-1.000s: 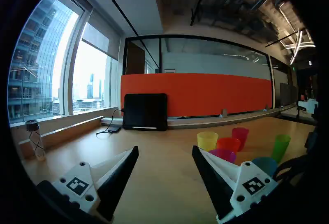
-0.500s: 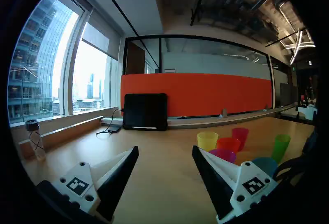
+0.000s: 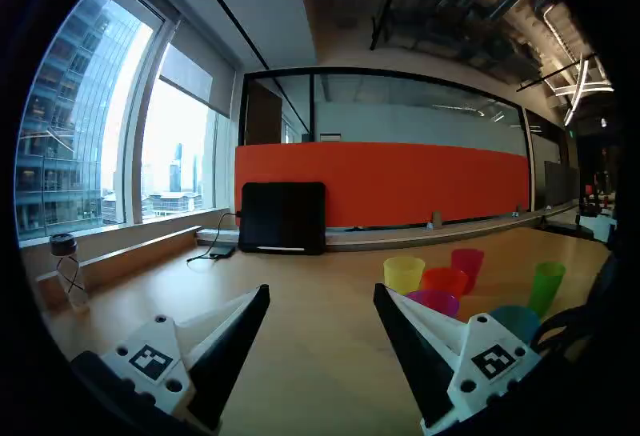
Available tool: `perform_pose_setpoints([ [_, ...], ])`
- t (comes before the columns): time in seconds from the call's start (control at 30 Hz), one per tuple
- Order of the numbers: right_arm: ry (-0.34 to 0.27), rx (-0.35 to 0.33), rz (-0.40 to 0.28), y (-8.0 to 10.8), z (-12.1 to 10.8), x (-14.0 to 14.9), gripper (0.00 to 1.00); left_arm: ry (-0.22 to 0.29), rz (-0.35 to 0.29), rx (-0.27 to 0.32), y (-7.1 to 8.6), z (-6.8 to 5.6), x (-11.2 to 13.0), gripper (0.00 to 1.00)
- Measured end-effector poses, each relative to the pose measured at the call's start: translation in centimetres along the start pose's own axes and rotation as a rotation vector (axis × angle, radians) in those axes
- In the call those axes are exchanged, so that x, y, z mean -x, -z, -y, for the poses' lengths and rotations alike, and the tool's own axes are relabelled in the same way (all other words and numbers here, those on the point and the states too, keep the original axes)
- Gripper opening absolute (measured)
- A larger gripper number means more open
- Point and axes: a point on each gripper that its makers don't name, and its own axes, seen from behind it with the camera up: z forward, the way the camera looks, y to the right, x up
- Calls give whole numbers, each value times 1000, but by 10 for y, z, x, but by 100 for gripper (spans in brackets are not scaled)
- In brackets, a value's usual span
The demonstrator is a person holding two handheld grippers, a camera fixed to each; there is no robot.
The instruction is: Pour water
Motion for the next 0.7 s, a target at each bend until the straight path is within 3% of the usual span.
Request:
perform_pose_setpoints([
  [0.7, 3, 14, 19, -5, -11, 12, 100, 0, 0, 0, 0, -1, 0, 97],
])
